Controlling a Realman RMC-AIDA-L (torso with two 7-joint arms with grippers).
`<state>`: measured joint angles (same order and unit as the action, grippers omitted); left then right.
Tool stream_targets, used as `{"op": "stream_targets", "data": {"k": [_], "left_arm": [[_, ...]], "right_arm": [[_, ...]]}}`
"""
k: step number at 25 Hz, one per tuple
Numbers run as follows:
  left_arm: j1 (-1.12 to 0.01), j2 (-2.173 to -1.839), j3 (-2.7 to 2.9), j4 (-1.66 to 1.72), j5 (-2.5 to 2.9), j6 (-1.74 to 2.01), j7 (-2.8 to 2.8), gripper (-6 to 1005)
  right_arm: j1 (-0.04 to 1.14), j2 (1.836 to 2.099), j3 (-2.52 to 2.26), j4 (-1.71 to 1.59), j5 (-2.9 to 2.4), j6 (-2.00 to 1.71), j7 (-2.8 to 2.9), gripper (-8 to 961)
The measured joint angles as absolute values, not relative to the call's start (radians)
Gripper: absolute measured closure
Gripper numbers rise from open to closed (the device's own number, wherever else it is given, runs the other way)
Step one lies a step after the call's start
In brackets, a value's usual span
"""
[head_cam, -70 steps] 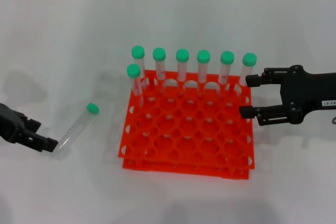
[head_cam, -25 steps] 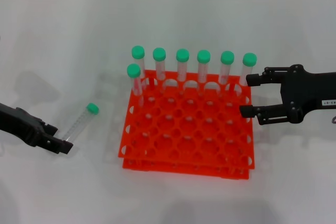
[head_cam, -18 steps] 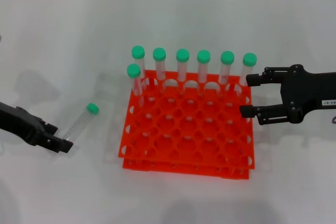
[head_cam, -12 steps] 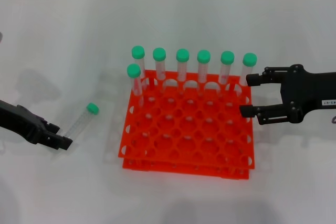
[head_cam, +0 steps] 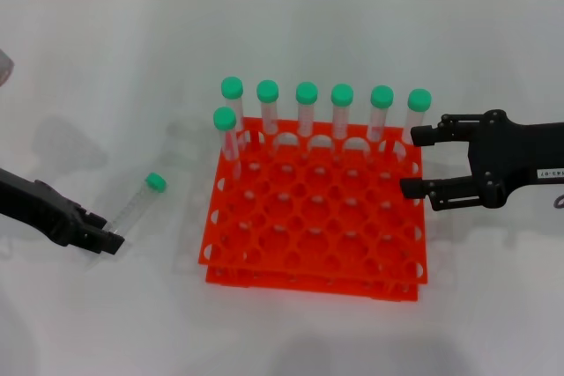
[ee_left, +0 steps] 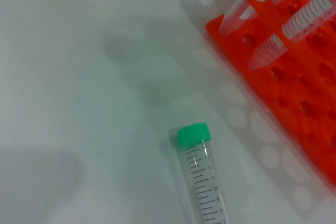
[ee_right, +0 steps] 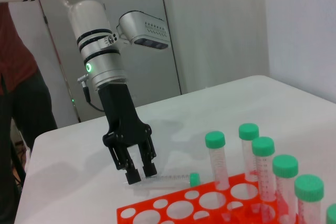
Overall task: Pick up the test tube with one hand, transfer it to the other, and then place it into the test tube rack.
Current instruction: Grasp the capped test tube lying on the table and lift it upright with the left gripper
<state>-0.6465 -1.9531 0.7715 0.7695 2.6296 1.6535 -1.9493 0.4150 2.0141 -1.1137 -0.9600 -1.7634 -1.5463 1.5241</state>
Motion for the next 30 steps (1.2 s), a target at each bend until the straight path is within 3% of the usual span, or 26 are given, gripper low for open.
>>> {"op": "stream_targets", "data": {"k": [16, 30], "left_arm": [[-0.648, -1.958, 0.773, 0.761, 2.642, 1.649, -1.947, 544], [-0.644, -1.957, 0.773, 0.761, 2.642, 1.637, -1.95, 664]], "right_arm": [[0.413, 2.014, -1.114, -0.959, -1.762, -1.546, 1.522, 183], [0.411, 2.014, -1.113, -0.959, -1.762, -1.546, 1.522, 182]]}}
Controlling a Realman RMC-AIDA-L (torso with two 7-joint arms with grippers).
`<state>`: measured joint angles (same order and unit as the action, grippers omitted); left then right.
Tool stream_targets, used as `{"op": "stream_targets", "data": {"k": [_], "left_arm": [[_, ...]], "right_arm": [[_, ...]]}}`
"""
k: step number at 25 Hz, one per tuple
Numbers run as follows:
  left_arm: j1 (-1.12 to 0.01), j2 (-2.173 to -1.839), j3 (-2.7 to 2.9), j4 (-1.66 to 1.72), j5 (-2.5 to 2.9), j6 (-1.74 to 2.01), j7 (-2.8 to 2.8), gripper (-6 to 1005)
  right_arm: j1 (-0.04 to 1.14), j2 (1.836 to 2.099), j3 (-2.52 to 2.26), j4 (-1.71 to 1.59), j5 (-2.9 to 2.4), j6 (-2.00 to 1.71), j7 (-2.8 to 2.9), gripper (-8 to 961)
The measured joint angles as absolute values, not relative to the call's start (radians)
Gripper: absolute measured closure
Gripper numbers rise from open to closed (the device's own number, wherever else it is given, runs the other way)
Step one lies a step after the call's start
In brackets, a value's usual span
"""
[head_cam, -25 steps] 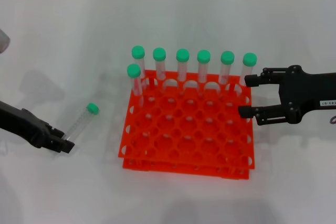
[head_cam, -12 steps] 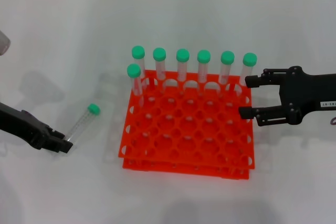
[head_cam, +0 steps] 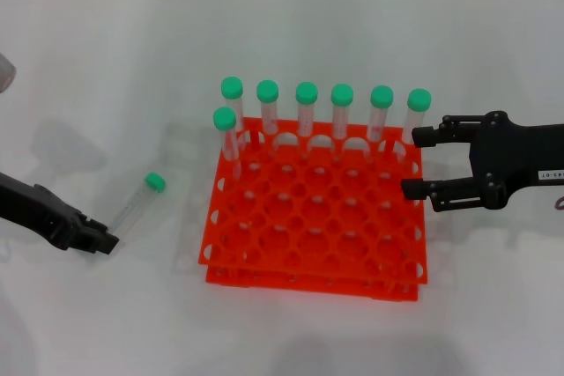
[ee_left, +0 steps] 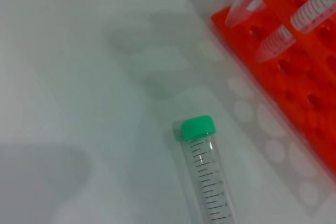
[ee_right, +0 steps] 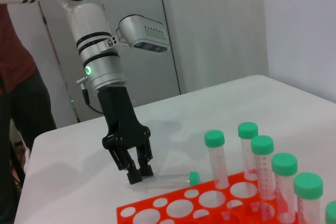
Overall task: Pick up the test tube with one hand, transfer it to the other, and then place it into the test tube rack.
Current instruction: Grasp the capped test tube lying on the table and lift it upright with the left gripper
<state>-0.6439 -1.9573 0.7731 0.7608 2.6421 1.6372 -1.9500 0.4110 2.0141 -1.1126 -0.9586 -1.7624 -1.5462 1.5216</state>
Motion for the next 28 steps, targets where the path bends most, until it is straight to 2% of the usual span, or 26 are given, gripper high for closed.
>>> {"op": "stream_targets", "data": {"k": [6, 12, 28], "left_arm": [[-0.647, -1.957, 0.773, 0.741, 2.65, 1.626, -1.951, 741], [-0.651, -1.957, 0.773, 0.738, 2.652, 1.618, -1.951, 740], [-0.653, -1.955, 0.768, 0.735, 2.645, 1.631, -1.949, 819]], "right_arm": [[0.412, 2.014, -1.112, -0.959, -1.762, -1.546, 1.522, 182], [0.412, 2.014, -1.111, -0.959, -1.762, -1.546, 1.522, 183], [0.411, 2.014, -1.106, -0.959, -1.759, -1.543, 1.51, 183]]}}
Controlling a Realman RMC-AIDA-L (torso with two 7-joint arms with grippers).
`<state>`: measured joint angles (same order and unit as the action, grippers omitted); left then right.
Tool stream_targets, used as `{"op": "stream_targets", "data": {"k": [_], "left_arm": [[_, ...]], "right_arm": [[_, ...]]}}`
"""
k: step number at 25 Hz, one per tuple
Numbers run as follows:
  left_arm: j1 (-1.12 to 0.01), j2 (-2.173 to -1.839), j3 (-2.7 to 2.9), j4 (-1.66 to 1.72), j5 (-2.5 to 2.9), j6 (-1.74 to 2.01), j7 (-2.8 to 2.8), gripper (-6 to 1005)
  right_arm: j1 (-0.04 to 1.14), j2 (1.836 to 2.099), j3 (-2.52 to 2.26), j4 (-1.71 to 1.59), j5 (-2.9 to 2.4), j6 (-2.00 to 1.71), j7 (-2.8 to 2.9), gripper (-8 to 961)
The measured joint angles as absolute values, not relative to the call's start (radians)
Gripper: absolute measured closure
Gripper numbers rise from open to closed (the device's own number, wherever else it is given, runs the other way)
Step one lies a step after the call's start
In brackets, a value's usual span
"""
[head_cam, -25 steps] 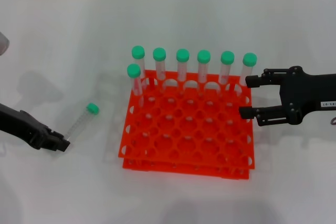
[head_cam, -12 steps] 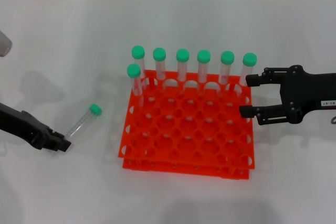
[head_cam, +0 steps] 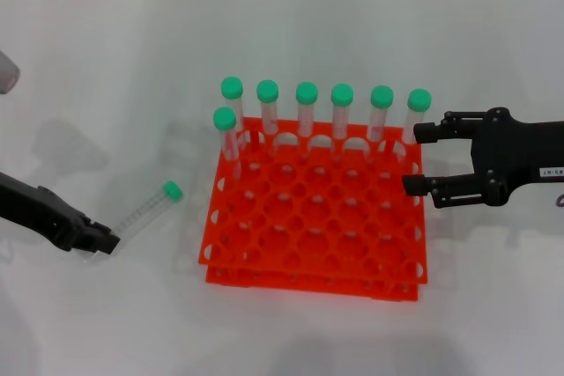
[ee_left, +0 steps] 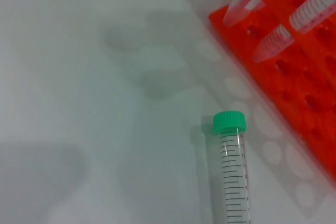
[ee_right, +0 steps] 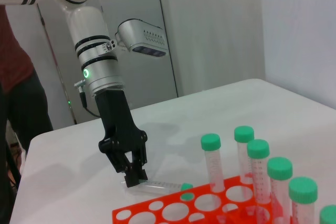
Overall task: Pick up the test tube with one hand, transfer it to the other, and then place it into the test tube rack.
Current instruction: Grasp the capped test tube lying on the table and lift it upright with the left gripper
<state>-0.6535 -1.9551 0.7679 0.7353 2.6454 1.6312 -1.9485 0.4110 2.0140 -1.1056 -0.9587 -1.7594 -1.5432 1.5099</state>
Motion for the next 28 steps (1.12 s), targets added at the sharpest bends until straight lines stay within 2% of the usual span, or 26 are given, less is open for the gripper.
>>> {"op": "stream_targets", "data": {"k": [3, 9, 15, 23, 28], "left_arm": [[-0.652, -1.951, 0.765, 0.74, 2.627, 1.637, -1.946, 819], [-0.606, -1.914, 0.747, 0.763, 2.5, 1.638, -1.93, 819], [-0.56, -1.896, 0.537, 0.796, 2.372, 1.672, -1.835, 820], [-0.541, -1.899, 0.48, 0.813, 2.182, 1.668, -1.78, 820], [-0.556, -1.92, 0.483, 0.811, 2.065, 1.656, -1.748, 820]], "right_arm": [[0.41, 2.014, -1.106, -0.959, -1.752, -1.543, 1.51, 183], [0.407, 2.014, -1.106, -0.959, -1.749, -1.543, 1.509, 182], [0.405, 2.013, -1.104, -0.959, -1.733, -1.542, 1.5, 182], [0.405, 2.011, -1.103, -0.959, -1.725, -1.542, 1.49, 183], [0.408, 2.011, -1.094, -0.96, -1.723, -1.542, 1.484, 183]]}}
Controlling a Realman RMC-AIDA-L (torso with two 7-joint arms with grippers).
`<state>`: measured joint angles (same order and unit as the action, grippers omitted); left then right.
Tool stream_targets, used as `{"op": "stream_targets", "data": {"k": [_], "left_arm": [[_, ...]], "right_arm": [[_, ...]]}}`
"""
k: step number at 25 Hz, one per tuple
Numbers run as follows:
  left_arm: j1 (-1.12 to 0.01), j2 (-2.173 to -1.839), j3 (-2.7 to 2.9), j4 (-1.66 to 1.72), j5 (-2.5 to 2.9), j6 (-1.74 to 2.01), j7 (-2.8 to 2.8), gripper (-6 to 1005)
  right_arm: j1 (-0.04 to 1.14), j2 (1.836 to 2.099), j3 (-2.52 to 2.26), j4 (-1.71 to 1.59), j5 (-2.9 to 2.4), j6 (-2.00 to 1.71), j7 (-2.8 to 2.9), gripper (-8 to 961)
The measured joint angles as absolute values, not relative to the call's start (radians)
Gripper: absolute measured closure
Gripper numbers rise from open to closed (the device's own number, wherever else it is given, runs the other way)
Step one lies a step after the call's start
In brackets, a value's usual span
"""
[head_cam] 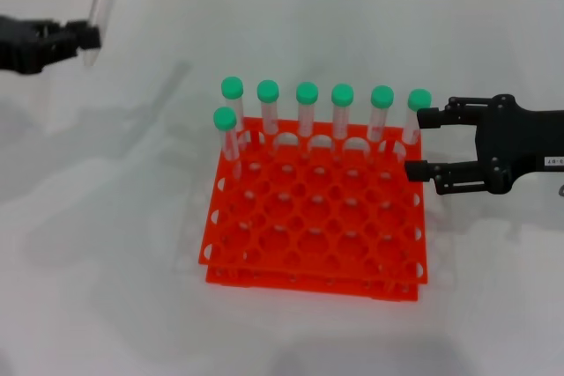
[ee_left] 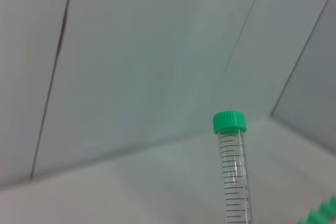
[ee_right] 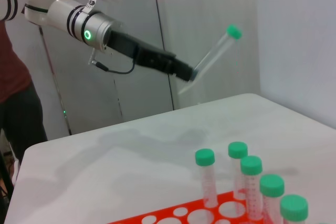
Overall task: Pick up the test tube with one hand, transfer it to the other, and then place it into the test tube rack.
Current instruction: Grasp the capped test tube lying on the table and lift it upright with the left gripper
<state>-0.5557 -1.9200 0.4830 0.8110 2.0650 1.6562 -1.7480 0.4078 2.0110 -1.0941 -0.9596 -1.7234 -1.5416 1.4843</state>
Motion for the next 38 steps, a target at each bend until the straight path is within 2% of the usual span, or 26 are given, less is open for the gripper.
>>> {"op": "stream_targets", "data": {"k": [11, 19, 38], "left_arm": [[-0.648, -1.993, 0.492, 0.746, 1.944, 1.626, -1.631, 820], [-0.722, -1.999, 0.541, 0.639, 1.929, 1.62, -1.545, 820], [-0.748, -2.019, 0.732, 0.606, 1.919, 1.615, -1.535, 819]], "right_arm": [[0.412, 2.013, -1.09, -0.967, -1.713, -1.542, 1.483, 183], [0.412, 2.01, -1.091, -0.971, -1.699, -1.554, 1.482, 183], [0.391, 2.01, -1.069, -1.023, -1.698, -1.563, 1.485, 182]]}}
